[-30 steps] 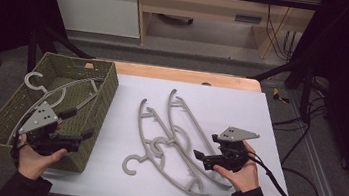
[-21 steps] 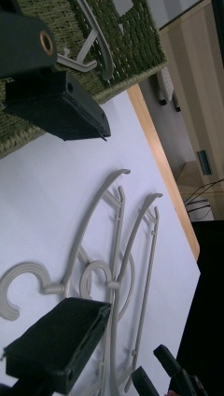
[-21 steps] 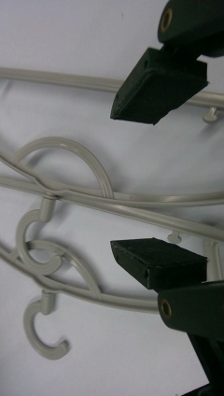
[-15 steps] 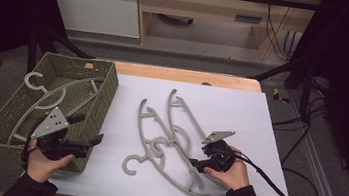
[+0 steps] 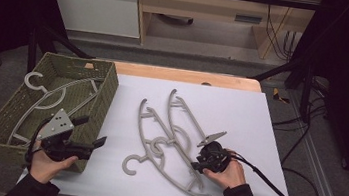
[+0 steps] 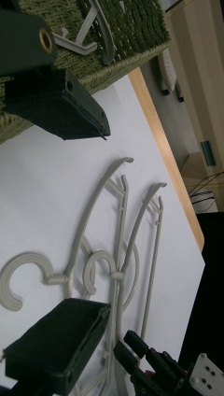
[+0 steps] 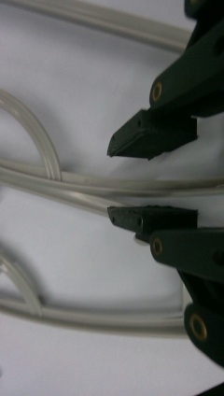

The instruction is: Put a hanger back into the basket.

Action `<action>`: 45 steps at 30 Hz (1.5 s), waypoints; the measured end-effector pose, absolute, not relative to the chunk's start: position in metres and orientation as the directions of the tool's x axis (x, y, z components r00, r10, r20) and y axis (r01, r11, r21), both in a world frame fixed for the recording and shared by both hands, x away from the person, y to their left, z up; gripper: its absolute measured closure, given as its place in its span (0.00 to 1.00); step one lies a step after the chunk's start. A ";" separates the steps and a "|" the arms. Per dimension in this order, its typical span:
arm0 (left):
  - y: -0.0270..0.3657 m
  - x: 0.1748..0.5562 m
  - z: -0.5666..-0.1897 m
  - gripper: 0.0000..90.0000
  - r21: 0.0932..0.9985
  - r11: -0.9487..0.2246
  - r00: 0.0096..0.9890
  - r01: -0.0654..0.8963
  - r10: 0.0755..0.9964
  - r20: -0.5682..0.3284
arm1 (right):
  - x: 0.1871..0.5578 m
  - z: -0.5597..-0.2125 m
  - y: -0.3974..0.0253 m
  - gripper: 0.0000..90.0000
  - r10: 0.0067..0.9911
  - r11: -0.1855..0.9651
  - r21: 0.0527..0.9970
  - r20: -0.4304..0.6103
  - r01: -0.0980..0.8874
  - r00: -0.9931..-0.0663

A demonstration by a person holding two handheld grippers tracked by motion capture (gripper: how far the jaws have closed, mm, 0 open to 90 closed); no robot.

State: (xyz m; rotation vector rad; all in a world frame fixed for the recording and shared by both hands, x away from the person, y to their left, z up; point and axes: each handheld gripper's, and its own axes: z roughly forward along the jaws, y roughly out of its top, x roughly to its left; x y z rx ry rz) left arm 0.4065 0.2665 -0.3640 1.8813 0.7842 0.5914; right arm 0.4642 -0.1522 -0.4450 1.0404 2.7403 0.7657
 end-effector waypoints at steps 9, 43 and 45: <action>0.264 0.407 -0.365 0.14 0.907 -0.329 0.679 0.263 0.731 0.068 | 0.466 -0.445 -0.159 0.90 0.643 0.648 0.473 0.079 0.596 -0.762; 0.257 0.405 -0.366 0.15 0.898 -0.365 0.701 0.246 0.707 0.095 | 0.465 -0.421 -0.174 0.92 0.593 0.579 0.565 0.203 0.588 -0.779; 0.257 0.404 -0.365 0.15 0.898 -0.368 0.704 0.241 0.704 0.099 | 0.464 -0.417 -0.175 0.92 0.585 0.567 0.585 0.209 0.580 -0.783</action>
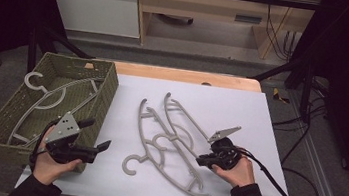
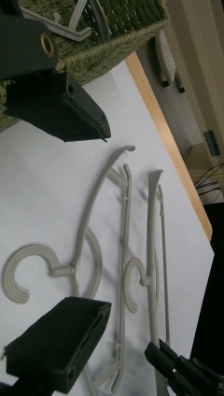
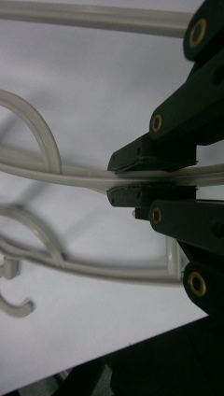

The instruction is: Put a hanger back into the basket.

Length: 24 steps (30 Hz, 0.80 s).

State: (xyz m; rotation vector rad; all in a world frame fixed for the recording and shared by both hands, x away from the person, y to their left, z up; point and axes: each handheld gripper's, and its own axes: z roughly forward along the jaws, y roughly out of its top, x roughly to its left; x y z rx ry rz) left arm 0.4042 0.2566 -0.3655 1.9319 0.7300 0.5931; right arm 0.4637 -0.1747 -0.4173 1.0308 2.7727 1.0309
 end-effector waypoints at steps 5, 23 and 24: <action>0.255 0.403 -0.364 0.15 0.897 -0.379 0.709 0.228 0.696 0.114 | 0.458 -0.406 -0.176 0.92 0.538 0.567 0.627 0.210 0.535 -0.816; 0.238 0.396 -0.364 0.14 0.859 -0.480 0.760 0.176 0.621 0.191 | 0.434 -0.376 -0.165 0.92 0.317 0.590 0.700 0.257 0.402 -0.913; 0.237 0.396 -0.365 0.14 0.854 -0.491 0.765 0.173 0.613 0.198 | 0.434 -0.377 -0.163 0.92 0.307 0.600 0.695 0.259 0.397 -0.916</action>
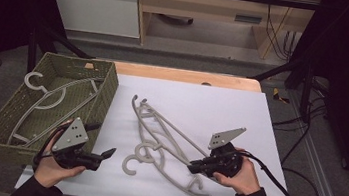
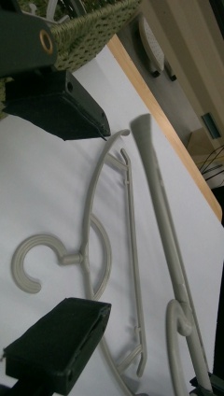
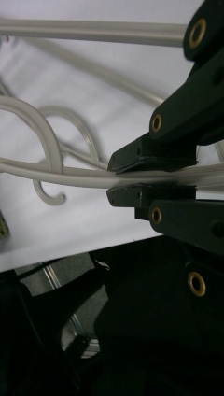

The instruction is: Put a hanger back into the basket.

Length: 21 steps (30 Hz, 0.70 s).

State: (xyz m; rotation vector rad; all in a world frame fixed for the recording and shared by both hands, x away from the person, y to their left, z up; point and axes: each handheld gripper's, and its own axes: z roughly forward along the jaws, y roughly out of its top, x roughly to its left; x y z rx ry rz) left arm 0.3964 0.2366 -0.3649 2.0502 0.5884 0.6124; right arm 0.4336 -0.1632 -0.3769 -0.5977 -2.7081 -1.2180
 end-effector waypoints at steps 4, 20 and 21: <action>0.228 0.396 -0.369 0.14 0.826 -0.541 0.783 0.158 0.578 0.229 | 0.431 -0.379 -0.155 0.92 0.265 0.636 0.674 0.266 0.376 -0.927; 0.201 0.398 -0.387 0.22 0.707 -0.703 0.831 0.075 0.436 0.345 | 0.422 -0.381 -0.141 0.92 0.120 0.688 0.662 0.300 0.297 -0.946; 0.199 0.398 -0.389 0.24 0.698 -0.713 0.834 0.068 0.424 0.352 | 0.421 -0.381 -0.140 0.92 0.119 0.690 0.659 0.305 0.299 -0.945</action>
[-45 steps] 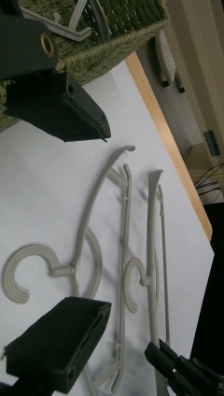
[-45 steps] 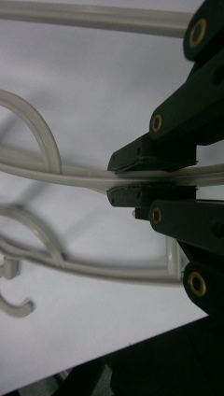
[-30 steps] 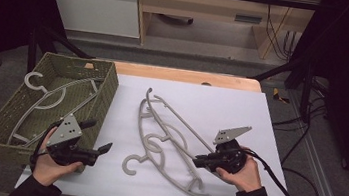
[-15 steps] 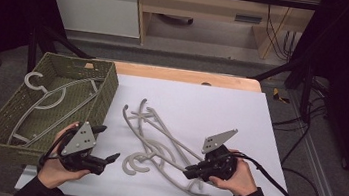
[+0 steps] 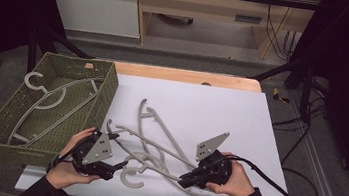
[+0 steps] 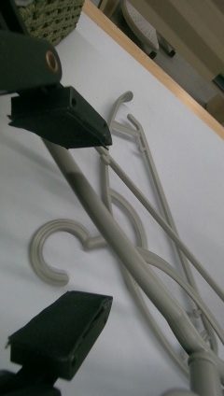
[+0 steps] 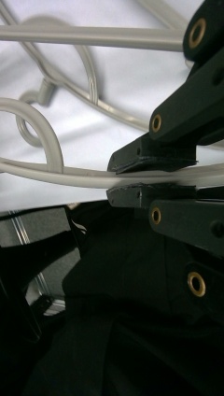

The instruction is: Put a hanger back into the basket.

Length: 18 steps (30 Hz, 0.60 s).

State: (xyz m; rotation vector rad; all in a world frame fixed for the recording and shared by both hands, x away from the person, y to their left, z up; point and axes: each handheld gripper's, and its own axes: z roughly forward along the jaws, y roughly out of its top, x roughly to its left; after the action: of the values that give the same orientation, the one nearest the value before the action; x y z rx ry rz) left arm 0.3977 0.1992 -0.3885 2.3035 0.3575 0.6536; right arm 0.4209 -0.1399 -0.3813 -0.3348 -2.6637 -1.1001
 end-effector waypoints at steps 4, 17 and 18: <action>0.193 0.396 -0.394 0.34 0.654 -0.755 0.841 0.035 0.376 0.389 | 0.420 -0.383 -0.137 0.92 0.080 0.693 0.665 0.312 0.278 -0.947; 0.190 0.392 -0.401 0.67 0.585 -0.809 0.827 -0.055 0.291 0.481 | 0.418 -0.382 -0.137 0.92 0.067 0.701 0.660 0.315 0.269 -0.947; 0.190 0.391 -0.401 0.67 0.583 -0.811 0.827 -0.058 0.288 0.483 | 0.418 -0.382 -0.137 0.92 0.062 0.702 0.661 0.317 0.267 -0.946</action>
State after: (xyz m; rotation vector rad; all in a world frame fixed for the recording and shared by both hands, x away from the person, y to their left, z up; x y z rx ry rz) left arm 0.3914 0.1897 -0.4007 2.4068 0.1679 0.7614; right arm 0.4182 -0.1369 -0.3821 -0.2607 -2.6403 -1.0869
